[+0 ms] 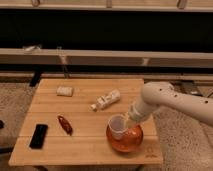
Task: Place the ceramic cup in the ceramic bowl
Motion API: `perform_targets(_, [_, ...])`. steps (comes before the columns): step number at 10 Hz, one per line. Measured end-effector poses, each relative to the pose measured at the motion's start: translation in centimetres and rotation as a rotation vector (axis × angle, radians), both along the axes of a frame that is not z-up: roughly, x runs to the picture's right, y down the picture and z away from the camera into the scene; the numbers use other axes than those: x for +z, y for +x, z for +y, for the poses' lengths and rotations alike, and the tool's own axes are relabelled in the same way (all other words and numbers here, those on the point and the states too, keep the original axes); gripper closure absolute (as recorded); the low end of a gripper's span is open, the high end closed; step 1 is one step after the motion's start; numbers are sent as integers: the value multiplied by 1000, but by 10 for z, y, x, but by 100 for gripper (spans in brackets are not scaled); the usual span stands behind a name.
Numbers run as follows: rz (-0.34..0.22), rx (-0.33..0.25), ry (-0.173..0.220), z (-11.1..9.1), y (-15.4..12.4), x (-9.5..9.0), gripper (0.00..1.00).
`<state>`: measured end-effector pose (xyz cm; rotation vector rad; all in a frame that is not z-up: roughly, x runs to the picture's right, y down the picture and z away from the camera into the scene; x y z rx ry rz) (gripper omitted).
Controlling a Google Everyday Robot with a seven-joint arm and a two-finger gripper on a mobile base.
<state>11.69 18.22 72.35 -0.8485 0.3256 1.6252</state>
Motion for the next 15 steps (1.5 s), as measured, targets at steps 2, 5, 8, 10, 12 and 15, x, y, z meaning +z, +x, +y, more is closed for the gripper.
perform_targets(2, [2,14,-14,5,3,3,40])
perform_targets(5, [2,16,-23,8,5,4,24])
perform_targets(8, [17,7,-22,8,7,4,24])
perform_targets(10, [26,5,1,3,7,2,24])
perform_targets(12, [27,-2,34,-6,6,-4,24])
perform_targets(15, [18,-25,103,-25,2,-17,24])
